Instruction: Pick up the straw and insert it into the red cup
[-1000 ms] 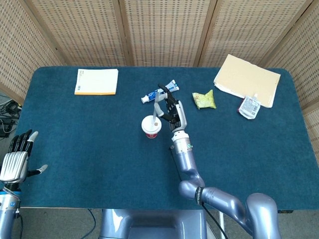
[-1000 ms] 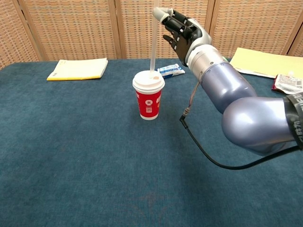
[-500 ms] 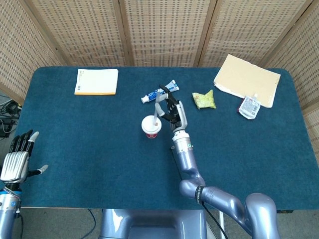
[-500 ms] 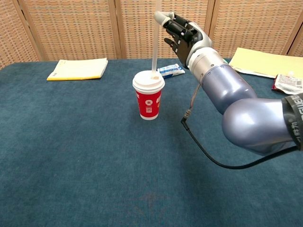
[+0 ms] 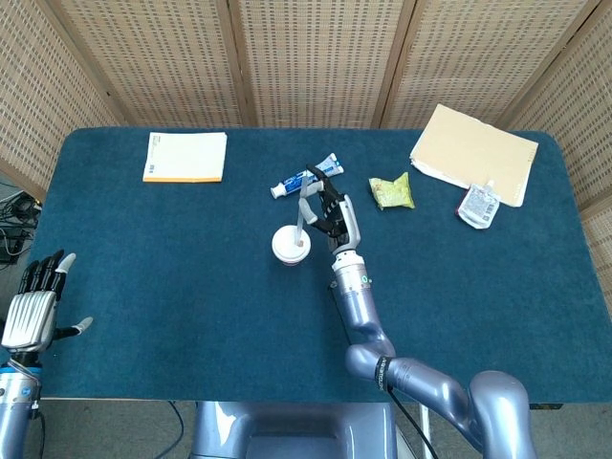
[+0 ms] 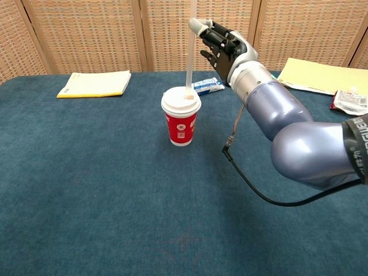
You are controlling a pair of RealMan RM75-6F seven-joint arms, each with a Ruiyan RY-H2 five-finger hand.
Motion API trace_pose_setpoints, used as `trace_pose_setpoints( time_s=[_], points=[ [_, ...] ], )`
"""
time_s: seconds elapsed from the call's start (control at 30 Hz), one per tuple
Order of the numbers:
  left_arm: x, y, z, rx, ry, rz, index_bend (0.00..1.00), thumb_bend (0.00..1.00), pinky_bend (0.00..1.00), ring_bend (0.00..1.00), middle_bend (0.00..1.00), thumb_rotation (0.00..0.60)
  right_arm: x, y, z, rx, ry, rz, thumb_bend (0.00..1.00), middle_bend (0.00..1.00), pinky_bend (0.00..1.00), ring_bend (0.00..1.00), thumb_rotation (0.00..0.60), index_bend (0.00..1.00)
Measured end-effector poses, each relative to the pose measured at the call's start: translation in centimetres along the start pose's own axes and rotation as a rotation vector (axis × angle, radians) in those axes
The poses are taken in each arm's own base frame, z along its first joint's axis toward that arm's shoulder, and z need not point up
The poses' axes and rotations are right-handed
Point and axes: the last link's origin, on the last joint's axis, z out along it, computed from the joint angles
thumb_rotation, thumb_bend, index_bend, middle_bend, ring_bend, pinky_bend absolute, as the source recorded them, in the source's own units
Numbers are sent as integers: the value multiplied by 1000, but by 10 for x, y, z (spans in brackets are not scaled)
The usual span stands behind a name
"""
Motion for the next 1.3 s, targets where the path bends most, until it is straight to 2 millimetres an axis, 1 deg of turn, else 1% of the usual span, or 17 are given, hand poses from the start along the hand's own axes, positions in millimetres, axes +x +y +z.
trace_pose_setpoints(
  time_s=[0.53,0.97,1.03,1.2,1.3],
  points=[
    [0,1,0,-4,-2,-4,0,49,0,0,0,600,0,-3,0,13,-5,-9,564,221,0,0,600,628],
    [1,1,-1,-8,0,-5,0,49,0,0,0,600,2,0,-3,2,-9,-12,563,218,0,0,600,624],
    [2,1,-2,-7,1,-6,0,49,0,0,0,600,1,0,-3,4,-11,-16,547,210,0,0,600,608],
    [2,0,-2,-5,1,-7,0,49,0,0,0,600,0,0,-5,8,-21,-34,401,170,0,0,600,515],
    [2,0,-2,-5,-1,-7,0,49,0,0,0,600,0,0,-5,9,-21,-32,382,157,0,0,600,487]
  ],
)
